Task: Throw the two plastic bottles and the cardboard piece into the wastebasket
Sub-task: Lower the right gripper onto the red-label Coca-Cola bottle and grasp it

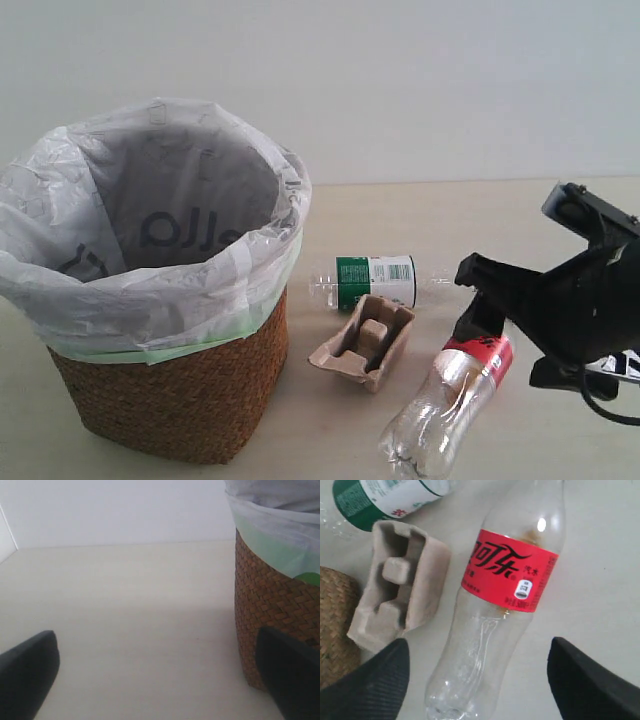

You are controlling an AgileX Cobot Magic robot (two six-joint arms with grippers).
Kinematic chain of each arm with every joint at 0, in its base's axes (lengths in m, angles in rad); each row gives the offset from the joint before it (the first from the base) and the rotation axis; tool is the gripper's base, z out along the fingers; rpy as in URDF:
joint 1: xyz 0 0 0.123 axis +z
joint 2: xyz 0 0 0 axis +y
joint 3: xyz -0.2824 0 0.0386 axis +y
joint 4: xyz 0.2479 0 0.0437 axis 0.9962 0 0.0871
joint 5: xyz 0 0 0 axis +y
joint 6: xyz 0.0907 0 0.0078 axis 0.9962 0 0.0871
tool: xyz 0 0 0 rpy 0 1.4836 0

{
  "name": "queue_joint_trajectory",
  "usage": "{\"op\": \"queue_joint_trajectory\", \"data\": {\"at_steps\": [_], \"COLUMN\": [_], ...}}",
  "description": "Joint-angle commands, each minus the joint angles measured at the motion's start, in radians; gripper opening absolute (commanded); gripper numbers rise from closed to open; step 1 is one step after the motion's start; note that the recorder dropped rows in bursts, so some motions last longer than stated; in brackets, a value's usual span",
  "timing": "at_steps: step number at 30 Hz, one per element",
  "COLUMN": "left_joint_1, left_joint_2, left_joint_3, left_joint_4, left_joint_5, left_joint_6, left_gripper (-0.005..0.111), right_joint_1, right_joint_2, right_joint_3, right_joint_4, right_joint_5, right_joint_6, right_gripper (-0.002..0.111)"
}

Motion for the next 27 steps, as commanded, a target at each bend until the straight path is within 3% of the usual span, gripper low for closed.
{"op": "queue_joint_trajectory", "data": {"at_steps": [1, 7, 12, 23, 24, 25, 26, 27], "left_joint_1": [-0.006, -0.006, -0.006, -0.006, -0.006, -0.006, -0.006, -0.006], "left_joint_2": [-0.003, -0.003, -0.003, -0.003, -0.003, -0.003, -0.003, -0.003], "left_joint_3": [-0.004, -0.004, -0.004, -0.004, -0.004, -0.004, -0.004, -0.004], "left_joint_4": [-0.002, -0.002, -0.002, -0.002, -0.002, -0.002, -0.002, -0.002], "left_joint_5": [-0.008, -0.008, -0.008, -0.008, -0.008, -0.008, -0.008, -0.008], "left_joint_6": [-0.009, -0.009, -0.009, -0.009, -0.009, -0.009, -0.009, -0.009], "left_gripper": [0.108, 0.108, 0.108, 0.108, 0.108, 0.108, 0.108, 0.108], "right_joint_1": [0.0, 0.002, 0.064, 0.069, 0.069, 0.069, 0.069, 0.069], "right_joint_2": [0.069, 0.132, 0.193, 0.383, 0.386, 0.386, 0.386, 0.386], "right_joint_3": [-0.005, -0.025, -0.074, -0.095, -0.095, -0.095, -0.095, -0.095], "right_joint_4": [-0.001, 0.072, 0.084, -0.005, -0.037, -0.091, -0.122, -0.161], "right_joint_5": [0.022, 0.014, -0.025, -0.099, -0.108, -0.108, -0.106, -0.099], "right_joint_6": [0.063, 0.067, 0.074, 0.063, 0.063, 0.063, 0.063, 0.069], "right_gripper": [0.068, 0.068, 0.068, 0.067, 0.059, 0.038, 0.027, 0.0]}}
